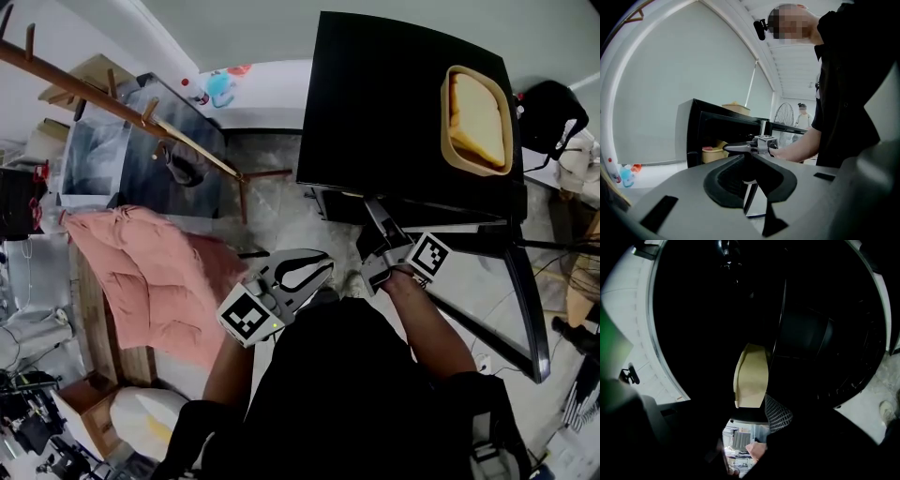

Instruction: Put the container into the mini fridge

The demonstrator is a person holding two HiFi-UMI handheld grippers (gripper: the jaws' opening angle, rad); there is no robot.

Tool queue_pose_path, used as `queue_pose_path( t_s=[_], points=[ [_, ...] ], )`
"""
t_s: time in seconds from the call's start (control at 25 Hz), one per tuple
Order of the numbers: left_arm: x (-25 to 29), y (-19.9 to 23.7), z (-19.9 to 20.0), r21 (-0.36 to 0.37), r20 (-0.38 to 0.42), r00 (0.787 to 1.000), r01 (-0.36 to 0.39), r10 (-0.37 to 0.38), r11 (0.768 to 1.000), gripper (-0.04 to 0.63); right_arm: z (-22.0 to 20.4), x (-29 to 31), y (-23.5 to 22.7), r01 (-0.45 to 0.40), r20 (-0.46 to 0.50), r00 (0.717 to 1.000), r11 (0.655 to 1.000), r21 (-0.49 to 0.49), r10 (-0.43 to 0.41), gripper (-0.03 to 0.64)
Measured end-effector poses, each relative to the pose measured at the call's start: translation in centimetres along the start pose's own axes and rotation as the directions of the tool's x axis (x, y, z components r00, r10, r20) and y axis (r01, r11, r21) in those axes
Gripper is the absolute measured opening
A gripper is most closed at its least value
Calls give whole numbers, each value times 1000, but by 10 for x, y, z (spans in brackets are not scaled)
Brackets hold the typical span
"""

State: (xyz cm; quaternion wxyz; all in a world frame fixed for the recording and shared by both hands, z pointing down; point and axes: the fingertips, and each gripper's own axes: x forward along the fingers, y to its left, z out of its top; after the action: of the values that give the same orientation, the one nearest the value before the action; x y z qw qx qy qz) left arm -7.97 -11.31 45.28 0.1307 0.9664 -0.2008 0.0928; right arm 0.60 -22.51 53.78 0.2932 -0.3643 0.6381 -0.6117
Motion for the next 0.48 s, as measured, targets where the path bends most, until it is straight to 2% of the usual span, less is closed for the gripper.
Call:
queue_pose_path(
  t_s=[0.48],
  points=[
    [-8,7,-1,-6,-9,1000,-23,23,1000,63,15,17,0,5,25,1000,1000,0,-5,219]
  ],
)
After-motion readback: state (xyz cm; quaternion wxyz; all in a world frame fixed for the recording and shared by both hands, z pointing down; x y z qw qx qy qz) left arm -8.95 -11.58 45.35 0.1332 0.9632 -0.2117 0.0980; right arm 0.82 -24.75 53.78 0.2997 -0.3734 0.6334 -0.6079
